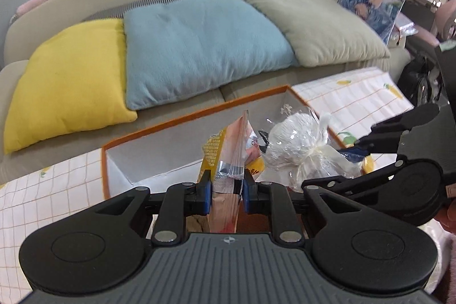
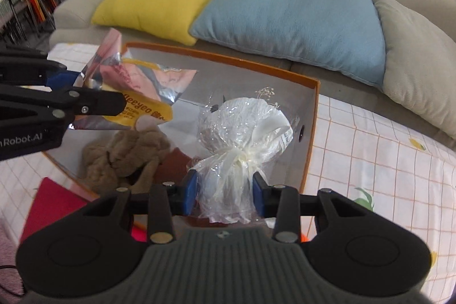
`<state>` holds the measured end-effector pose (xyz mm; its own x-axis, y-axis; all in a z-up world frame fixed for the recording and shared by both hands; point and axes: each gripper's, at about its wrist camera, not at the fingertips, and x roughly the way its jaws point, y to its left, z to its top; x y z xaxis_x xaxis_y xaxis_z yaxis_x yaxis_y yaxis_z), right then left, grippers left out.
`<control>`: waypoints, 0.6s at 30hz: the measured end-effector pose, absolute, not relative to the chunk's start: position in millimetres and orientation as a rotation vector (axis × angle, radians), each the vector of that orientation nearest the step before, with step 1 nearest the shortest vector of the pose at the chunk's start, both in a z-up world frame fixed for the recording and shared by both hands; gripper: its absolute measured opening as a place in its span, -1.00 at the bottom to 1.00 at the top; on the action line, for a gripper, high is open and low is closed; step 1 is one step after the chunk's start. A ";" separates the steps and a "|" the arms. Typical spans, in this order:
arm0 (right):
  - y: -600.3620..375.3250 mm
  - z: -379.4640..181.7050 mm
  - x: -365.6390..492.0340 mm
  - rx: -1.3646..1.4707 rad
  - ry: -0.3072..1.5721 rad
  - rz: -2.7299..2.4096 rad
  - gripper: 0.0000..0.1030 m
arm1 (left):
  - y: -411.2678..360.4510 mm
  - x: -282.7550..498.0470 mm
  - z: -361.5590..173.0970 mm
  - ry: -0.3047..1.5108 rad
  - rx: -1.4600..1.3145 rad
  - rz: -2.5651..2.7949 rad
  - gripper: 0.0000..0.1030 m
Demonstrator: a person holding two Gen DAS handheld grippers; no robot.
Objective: Organize soft objects
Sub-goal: 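Carry bundle and snack packet into the orange box and release both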
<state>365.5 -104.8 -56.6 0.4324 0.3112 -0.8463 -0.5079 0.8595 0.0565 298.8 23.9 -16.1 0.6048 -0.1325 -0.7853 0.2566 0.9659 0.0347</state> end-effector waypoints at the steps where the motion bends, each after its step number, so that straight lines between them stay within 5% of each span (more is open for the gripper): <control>1: -100.8 -59.9 370.2 -0.242 1.006 0.512 -0.24 | 23.0 304.2 -21.0 0.906 0.150 -0.224 -0.56; 18: -69.5 -105.8 407.0 -0.490 1.078 0.487 -0.15 | 11.9 344.0 -80.2 1.037 0.121 -0.228 -0.52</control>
<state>407.0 -69.5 -105.8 0.3909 0.1346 -0.9105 -0.5946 0.7920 -0.1382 344.0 11.9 -80.2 0.4878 -0.1299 -0.8632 0.2439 0.9698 -0.0081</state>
